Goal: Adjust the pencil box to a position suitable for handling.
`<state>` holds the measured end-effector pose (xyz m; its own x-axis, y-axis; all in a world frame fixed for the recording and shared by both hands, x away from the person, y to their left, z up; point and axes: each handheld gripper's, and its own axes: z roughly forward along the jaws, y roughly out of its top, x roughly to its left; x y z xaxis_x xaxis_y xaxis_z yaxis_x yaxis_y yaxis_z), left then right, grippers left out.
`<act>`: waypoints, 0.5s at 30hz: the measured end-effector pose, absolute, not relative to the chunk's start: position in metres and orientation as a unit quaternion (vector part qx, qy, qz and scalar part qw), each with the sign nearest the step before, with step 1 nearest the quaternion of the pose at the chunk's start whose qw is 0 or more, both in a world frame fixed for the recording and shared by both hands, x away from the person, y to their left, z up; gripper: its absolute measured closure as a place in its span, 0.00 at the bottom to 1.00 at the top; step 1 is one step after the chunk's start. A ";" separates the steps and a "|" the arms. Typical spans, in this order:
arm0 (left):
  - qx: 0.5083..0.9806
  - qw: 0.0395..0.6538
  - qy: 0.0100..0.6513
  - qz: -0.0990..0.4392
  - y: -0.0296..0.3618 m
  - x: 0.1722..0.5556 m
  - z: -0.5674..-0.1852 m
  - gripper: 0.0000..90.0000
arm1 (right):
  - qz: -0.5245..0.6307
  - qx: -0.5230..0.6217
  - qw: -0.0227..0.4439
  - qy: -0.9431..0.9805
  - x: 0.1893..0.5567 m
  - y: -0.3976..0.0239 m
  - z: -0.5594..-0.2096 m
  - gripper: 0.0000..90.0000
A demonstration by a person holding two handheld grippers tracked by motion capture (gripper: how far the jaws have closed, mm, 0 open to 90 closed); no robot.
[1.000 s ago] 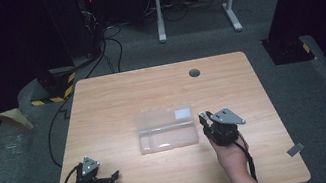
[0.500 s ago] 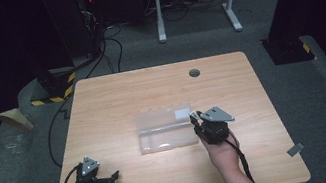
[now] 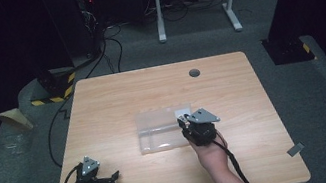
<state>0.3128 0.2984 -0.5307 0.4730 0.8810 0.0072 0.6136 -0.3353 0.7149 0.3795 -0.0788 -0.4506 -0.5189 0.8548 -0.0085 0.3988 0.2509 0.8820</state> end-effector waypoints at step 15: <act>0.791 0.332 0.473 0.203 0.298 0.313 -0.531 0.04 | 0.452 0.389 0.226 0.771 0.379 -0.038 -0.456 0.75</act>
<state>0.3127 0.2981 -0.5309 0.4709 0.8821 0.0068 0.6134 -0.3330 0.7161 0.3792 -0.0382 -0.4563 -0.5957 0.8032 0.0025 0.3948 0.2901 0.8718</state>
